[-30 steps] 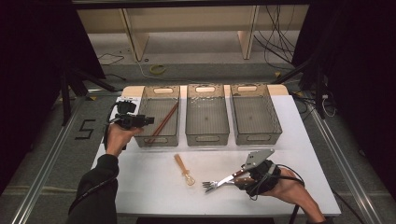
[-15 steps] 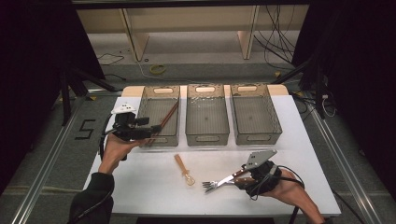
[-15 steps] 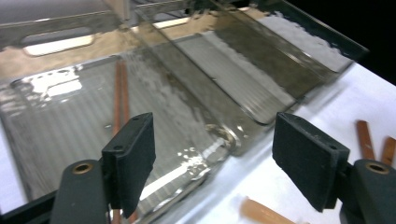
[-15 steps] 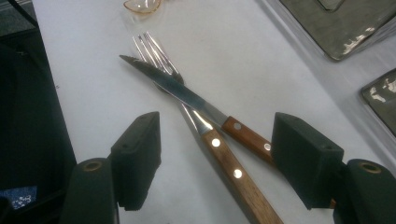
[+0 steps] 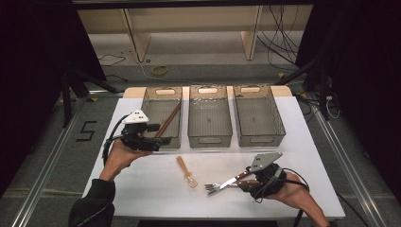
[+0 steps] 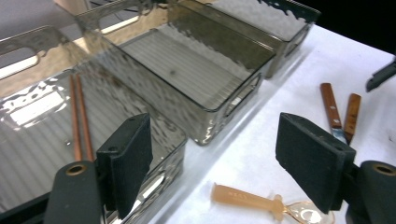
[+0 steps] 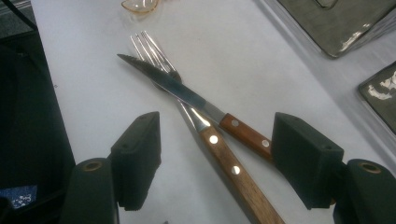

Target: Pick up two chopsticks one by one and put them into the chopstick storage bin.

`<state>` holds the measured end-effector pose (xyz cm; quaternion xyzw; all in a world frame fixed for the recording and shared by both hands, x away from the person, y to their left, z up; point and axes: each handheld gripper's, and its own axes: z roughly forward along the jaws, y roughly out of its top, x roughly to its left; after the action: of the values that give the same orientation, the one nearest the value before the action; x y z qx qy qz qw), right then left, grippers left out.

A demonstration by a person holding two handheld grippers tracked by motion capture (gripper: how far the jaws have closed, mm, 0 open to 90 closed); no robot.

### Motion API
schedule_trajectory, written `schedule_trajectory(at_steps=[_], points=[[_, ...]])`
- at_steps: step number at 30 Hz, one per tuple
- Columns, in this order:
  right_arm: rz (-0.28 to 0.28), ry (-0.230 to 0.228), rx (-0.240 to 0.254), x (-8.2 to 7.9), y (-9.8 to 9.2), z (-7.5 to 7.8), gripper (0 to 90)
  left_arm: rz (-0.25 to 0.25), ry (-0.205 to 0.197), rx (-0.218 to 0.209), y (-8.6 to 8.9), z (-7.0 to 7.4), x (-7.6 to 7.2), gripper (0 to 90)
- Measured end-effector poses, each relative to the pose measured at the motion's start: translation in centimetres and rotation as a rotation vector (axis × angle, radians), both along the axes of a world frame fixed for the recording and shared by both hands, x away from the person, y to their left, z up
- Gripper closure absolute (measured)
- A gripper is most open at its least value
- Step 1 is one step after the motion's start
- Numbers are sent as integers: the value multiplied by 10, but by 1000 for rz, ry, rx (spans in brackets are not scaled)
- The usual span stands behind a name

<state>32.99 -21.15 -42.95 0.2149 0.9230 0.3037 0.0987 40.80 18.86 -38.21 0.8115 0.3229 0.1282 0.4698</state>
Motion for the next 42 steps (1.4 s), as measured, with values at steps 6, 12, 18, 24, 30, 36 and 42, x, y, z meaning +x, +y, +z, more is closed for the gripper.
schedule_trajectory(at_steps=[6,12,18,24,30,36,42], points=[[-4,0,4,0,0,-1,343,-29,-6,28,-7,0,-4,255],[-13,4,5,0,0,-1,344,-48,-5,64,-15,0,-10,253],[-25,4,5,0,0,-1,344,-70,-7,89,-20,-4,-15,253],[-25,2,8,0,0,-1,344,-109,8,126,-30,-9,-18,253],[-32,4,10,0,-2,-2,344,-175,9,160,-40,-10,-22,252],[-34,6,14,0,-3,-3,344,-209,16,216,-52,-18,-22,254],[-39,5,12,0,-4,-3,344,-230,37,238,-60,-25,-21,262]])
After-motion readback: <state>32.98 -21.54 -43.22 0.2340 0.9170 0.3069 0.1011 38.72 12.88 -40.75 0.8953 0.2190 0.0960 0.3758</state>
